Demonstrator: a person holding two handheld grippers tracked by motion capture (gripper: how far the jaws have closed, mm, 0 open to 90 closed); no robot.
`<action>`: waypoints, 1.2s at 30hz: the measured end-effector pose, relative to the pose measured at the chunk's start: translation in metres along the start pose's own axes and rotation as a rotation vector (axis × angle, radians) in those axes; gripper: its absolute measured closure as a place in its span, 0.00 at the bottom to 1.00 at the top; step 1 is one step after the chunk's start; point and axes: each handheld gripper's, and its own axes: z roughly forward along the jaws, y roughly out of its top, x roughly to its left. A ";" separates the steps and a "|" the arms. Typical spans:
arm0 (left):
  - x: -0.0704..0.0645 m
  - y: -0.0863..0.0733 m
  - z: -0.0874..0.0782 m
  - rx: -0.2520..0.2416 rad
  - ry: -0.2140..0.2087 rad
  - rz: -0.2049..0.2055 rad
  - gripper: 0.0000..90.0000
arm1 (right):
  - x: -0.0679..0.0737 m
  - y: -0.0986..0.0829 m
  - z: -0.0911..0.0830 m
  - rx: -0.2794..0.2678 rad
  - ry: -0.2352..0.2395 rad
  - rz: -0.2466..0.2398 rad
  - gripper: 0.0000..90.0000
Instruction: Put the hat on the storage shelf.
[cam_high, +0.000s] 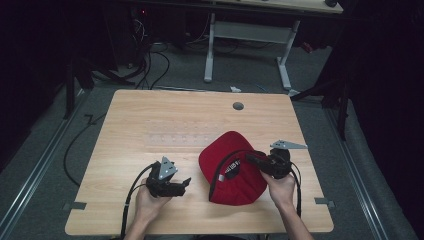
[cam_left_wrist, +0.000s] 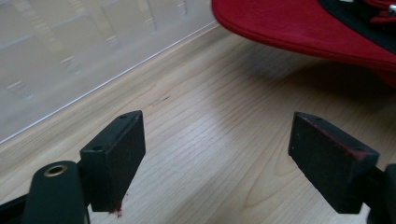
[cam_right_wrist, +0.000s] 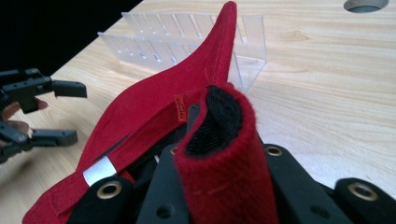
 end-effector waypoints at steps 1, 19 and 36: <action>-0.002 0.000 0.001 -0.003 -0.004 0.000 0.21 | 0.001 0.002 0.000 -0.001 0.003 0.000 0.92; -0.028 -0.003 0.024 0.017 -0.047 0.055 0.21 | 0.015 0.028 0.007 -0.029 0.032 0.005 0.91; -0.029 0.011 0.018 -0.032 -0.045 0.089 0.21 | 0.020 0.024 0.022 0.076 -0.045 -0.075 0.91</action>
